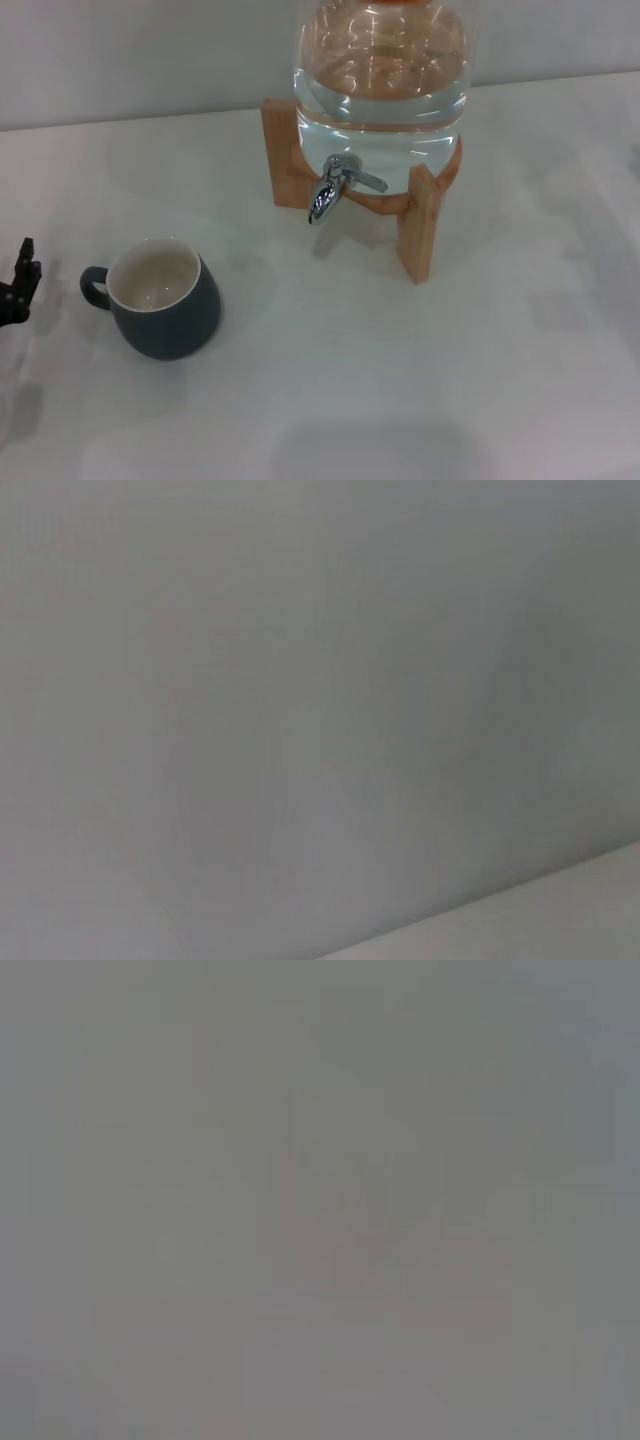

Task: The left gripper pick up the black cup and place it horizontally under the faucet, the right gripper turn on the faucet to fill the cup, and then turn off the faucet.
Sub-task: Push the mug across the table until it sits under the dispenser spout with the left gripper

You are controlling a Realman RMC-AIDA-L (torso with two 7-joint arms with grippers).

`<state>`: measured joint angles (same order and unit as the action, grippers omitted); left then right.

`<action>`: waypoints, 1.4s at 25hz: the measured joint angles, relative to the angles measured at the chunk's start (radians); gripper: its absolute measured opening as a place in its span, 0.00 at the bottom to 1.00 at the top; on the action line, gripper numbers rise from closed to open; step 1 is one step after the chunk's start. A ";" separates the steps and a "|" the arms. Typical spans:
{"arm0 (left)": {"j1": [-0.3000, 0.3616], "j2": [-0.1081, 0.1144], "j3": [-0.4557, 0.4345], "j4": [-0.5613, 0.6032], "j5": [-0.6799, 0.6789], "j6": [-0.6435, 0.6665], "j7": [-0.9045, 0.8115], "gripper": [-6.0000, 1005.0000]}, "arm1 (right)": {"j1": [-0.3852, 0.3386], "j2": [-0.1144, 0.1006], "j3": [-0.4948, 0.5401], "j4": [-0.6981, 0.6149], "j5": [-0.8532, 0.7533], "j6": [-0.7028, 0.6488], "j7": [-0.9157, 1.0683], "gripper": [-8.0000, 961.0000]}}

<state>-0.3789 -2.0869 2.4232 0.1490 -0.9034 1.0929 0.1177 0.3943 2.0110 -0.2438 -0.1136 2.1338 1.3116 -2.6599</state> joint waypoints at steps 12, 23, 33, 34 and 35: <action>0.017 0.004 0.000 -0.007 -0.031 0.079 0.000 0.64 | 0.007 0.000 0.000 -0.003 0.000 -0.004 0.000 0.89; 0.039 -0.001 0.010 0.016 0.014 0.097 0.025 0.64 | 0.001 0.000 0.000 0.002 0.000 0.001 0.000 0.89; 0.077 -0.001 0.010 0.061 0.017 0.103 0.062 0.64 | -0.002 0.000 0.000 0.004 0.000 0.000 0.000 0.89; 0.079 -0.001 0.010 0.064 0.017 0.103 0.062 0.64 | -0.002 0.000 0.000 0.004 0.000 -0.003 0.000 0.89; 0.082 -0.001 0.010 0.065 0.017 0.103 0.062 0.64 | -0.002 0.000 0.000 0.005 0.000 -0.003 0.000 0.89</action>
<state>-0.2967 -2.0879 2.4329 0.2138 -0.8865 1.1960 0.1795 0.3926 2.0111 -0.2438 -0.1090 2.1337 1.3081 -2.6599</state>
